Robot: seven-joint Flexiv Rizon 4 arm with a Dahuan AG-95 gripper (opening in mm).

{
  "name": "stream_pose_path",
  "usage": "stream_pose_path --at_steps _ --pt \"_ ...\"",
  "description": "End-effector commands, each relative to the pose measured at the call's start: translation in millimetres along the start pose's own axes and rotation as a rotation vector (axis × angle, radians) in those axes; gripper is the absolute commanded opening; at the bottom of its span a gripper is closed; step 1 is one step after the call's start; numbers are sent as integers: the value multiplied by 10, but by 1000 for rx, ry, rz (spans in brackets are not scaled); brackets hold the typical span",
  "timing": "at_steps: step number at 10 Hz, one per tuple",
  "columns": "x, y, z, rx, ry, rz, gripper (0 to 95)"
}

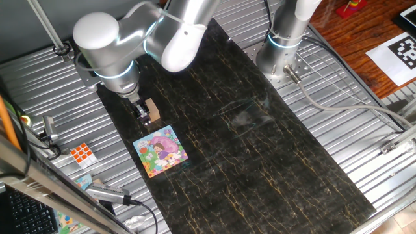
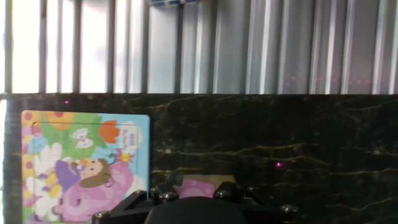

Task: Assemble one piece of a puzzle

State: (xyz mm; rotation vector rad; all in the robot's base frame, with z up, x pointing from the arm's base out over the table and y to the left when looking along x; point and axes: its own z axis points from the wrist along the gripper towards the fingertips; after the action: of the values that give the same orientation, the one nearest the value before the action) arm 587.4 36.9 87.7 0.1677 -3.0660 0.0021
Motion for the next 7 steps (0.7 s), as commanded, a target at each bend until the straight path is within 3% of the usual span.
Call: stream_pose_path --at_steps 1,7 --pt "3 17 8 3 0 -8 380" --pt "-8 36 30 17 1 -16 380"
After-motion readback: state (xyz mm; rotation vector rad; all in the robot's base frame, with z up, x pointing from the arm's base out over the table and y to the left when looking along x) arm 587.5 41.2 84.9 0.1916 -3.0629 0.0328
